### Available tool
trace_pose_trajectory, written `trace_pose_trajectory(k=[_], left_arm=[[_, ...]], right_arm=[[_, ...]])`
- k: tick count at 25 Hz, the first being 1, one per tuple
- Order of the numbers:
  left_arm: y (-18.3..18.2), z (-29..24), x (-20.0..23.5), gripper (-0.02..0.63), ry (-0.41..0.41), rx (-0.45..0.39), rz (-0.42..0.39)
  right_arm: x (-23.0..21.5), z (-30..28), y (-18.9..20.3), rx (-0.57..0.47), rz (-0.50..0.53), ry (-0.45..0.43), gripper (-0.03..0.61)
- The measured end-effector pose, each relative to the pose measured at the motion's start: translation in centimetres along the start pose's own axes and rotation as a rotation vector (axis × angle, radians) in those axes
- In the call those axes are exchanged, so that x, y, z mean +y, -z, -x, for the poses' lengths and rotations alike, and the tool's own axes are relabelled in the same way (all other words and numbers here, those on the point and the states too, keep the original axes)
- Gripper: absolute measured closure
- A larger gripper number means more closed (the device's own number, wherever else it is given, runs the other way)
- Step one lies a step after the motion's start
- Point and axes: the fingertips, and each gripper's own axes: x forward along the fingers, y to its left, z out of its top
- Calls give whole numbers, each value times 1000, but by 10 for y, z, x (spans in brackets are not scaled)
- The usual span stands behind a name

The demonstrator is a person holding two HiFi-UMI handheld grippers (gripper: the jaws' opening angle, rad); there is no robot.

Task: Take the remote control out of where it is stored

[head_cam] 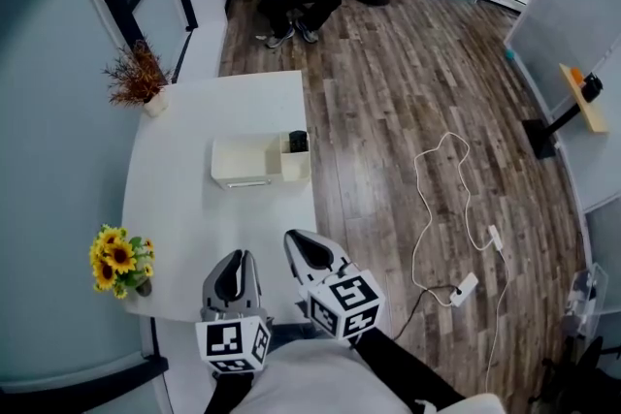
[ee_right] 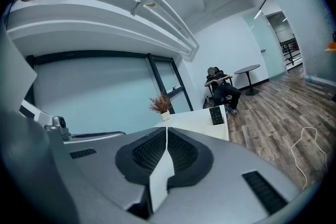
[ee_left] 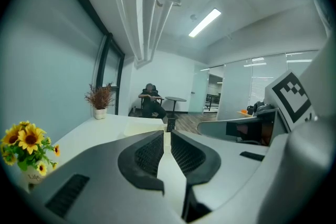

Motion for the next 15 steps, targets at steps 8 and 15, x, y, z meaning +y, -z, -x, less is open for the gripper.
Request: trace_pose_trajectory(k=[8,15], left_arm=[[-6,-25,24,566,23,17,11],[-8,-47,43,566,38,30,28]], right_arm=[[-5,-27,-5,13,-7,18,571],[-9,-53,-10,29,6,32,571]])
